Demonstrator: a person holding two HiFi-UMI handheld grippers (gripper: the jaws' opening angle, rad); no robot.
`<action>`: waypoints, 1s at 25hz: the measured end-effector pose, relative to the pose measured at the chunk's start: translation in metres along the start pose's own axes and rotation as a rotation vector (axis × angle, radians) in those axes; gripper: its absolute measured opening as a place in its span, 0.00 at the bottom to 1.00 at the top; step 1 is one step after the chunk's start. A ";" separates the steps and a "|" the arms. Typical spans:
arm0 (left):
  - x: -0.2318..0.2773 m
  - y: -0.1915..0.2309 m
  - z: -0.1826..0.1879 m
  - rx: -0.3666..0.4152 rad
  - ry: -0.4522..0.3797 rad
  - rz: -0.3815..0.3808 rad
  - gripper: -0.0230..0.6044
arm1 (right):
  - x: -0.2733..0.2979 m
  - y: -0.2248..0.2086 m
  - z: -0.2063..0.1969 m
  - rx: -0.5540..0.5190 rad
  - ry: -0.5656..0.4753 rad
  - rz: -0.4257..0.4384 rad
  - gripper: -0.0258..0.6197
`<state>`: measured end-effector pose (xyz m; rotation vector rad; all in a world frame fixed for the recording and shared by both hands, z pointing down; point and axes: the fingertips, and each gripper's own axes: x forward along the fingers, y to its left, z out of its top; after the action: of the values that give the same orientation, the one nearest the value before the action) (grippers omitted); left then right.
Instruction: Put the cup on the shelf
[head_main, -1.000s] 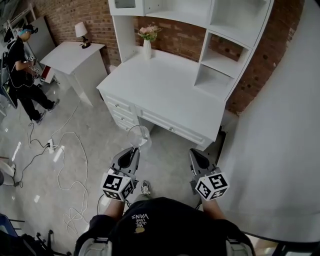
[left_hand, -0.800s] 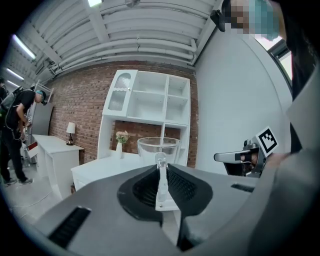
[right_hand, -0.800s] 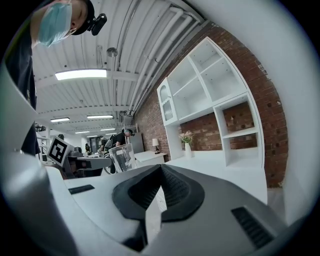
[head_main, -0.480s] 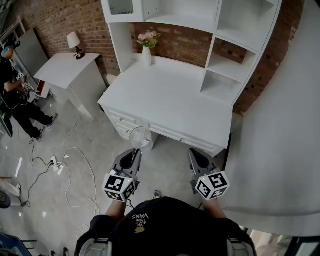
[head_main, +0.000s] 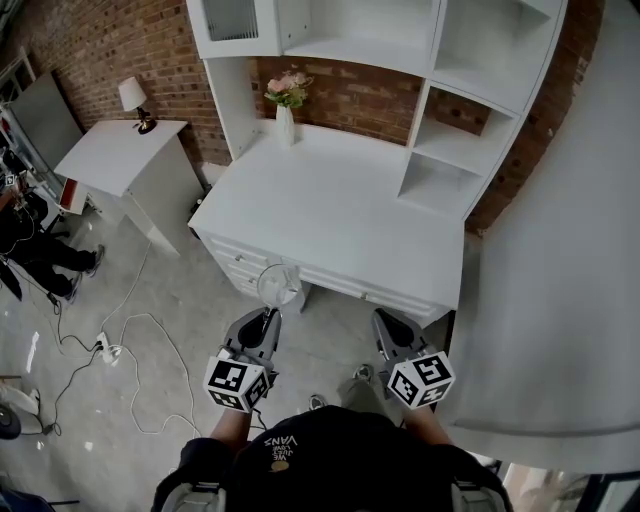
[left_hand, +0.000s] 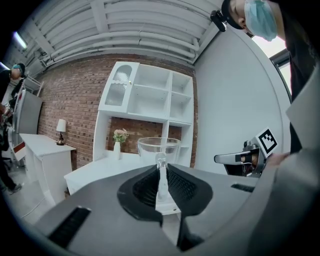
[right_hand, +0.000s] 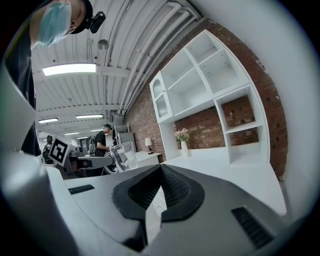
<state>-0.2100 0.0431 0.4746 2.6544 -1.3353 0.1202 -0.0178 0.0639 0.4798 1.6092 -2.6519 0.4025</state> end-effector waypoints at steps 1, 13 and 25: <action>0.004 0.003 0.001 -0.002 0.000 0.004 0.09 | 0.004 -0.004 0.001 0.001 0.001 0.000 0.03; 0.089 0.031 0.035 0.008 -0.028 0.047 0.09 | 0.074 -0.067 0.034 -0.012 -0.003 0.060 0.03; 0.213 0.034 0.088 0.050 -0.080 0.006 0.09 | 0.129 -0.158 0.070 -0.031 -0.011 0.125 0.03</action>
<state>-0.1111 -0.1610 0.4234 2.7232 -1.3823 0.0486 0.0680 -0.1332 0.4640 1.4458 -2.7617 0.3535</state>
